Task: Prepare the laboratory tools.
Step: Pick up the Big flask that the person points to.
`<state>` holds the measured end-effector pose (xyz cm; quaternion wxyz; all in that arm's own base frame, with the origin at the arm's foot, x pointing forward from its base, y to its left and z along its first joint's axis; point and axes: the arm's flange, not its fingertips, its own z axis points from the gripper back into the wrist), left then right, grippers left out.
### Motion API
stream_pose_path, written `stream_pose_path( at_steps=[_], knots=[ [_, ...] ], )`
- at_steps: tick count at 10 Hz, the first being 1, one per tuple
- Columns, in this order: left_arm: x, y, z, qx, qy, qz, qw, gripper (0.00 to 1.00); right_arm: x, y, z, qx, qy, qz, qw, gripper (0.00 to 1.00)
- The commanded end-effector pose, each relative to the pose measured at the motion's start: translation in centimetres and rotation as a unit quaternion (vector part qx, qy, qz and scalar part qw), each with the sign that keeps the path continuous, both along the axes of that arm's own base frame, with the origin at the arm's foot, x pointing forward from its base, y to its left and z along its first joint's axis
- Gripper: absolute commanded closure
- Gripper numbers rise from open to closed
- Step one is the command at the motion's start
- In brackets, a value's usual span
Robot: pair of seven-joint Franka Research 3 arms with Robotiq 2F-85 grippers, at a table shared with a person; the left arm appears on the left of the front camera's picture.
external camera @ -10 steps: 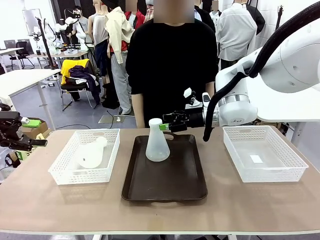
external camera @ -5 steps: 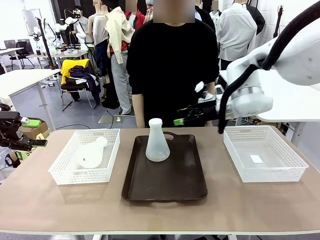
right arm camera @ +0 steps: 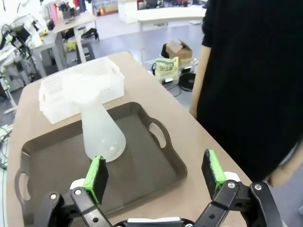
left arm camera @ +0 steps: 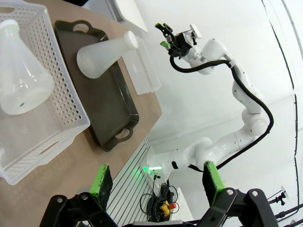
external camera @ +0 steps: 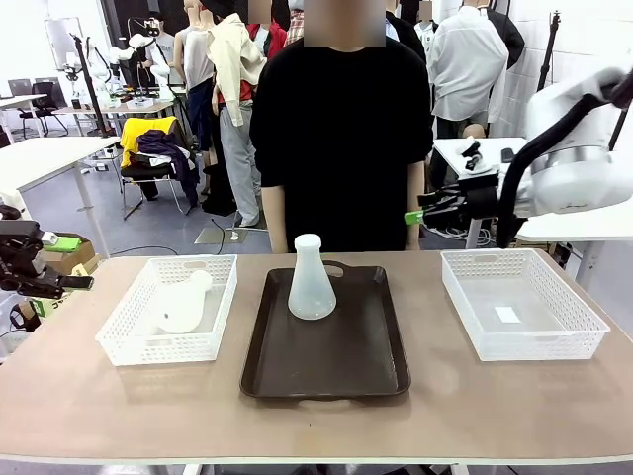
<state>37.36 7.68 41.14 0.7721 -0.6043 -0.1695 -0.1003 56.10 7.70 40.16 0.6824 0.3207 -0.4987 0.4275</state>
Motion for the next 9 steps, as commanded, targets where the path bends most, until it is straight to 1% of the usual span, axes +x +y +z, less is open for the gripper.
stream_pose_path(
  at_steps=[1, 2, 4, 5, 9],
  knots=[
    [0.0, 0.0, 0.2, -0.009, -0.005, 0.002, 1.000, 0.00, -2.7, -1.7, -0.4, 0.028, -0.020, -0.020, 0.999, 0.00],
    [0.0, 0.0, 0.2, -0.009, -0.005, 0.002, 1.000, 0.00, -3.2, -2.5, -0.5, 0.040, -0.025, -0.027, 0.998, 0.00],
    [0.0, 0.0, 0.2, -0.009, -0.005, 0.002, 1.000, 0.00, -2.7, -2.5, -1.2, 0.063, -0.023, -0.035, 0.997, 0.00],
    [0.0, 0.0, 0.2, -0.009, -0.005, 0.002, 1.000, 0.00, -2.5, -3.0, 0.1, 0.032, -0.009, -0.029, 0.999, 0.00],
    [0.0, 0.0, 0.2, -0.009, -0.005, 0.002, 1.000, 0.00, -2.5, -3.0, 0.1, 0.032, -0.009, -0.029, 0.999, 0.00]
  ],
)
